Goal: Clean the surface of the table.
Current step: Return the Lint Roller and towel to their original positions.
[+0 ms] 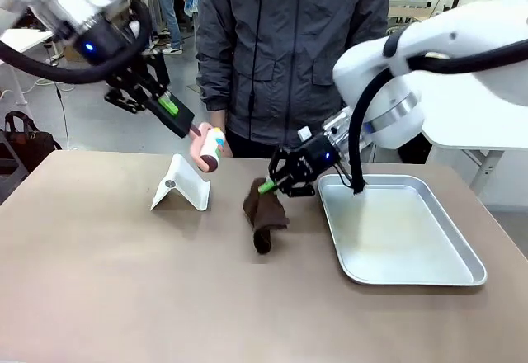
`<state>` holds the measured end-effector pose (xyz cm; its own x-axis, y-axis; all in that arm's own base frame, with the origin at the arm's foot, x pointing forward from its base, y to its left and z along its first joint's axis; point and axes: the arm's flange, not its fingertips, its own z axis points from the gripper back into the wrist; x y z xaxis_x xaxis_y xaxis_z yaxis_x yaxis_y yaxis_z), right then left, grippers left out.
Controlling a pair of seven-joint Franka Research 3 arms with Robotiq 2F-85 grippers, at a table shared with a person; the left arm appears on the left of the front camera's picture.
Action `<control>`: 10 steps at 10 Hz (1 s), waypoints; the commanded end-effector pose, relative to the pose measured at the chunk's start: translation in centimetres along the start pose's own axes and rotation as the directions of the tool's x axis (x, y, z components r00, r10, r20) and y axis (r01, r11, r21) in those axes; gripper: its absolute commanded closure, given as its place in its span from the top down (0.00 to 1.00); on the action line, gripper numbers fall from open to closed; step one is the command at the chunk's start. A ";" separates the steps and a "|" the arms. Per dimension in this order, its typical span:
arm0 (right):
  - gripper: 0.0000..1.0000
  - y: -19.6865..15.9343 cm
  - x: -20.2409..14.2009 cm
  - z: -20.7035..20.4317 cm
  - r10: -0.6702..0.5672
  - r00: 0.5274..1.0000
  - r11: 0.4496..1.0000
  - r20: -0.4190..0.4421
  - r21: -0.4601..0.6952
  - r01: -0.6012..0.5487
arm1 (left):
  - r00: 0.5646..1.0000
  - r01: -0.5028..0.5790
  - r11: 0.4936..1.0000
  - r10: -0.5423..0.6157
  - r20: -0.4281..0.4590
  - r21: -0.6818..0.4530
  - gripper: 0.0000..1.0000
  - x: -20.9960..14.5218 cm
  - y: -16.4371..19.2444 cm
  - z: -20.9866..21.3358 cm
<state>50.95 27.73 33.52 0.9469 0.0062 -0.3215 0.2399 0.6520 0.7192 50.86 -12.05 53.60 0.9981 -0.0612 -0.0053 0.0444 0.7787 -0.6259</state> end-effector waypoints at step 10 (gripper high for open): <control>0.12 -4.1 3.1 3.0 -0.064 0.975 0.979 0.213 -0.178 0.103 | 0.997 -0.076 0.995 0.076 0.011 0.056 0.22 3.5 2.4 -6.2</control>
<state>53.34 22.98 31.12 0.9530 -0.2058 -0.2223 0.2975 0.7743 0.5585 54.35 -14.27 46.62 0.9987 0.0092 -0.0503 -0.0365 0.8164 -0.5763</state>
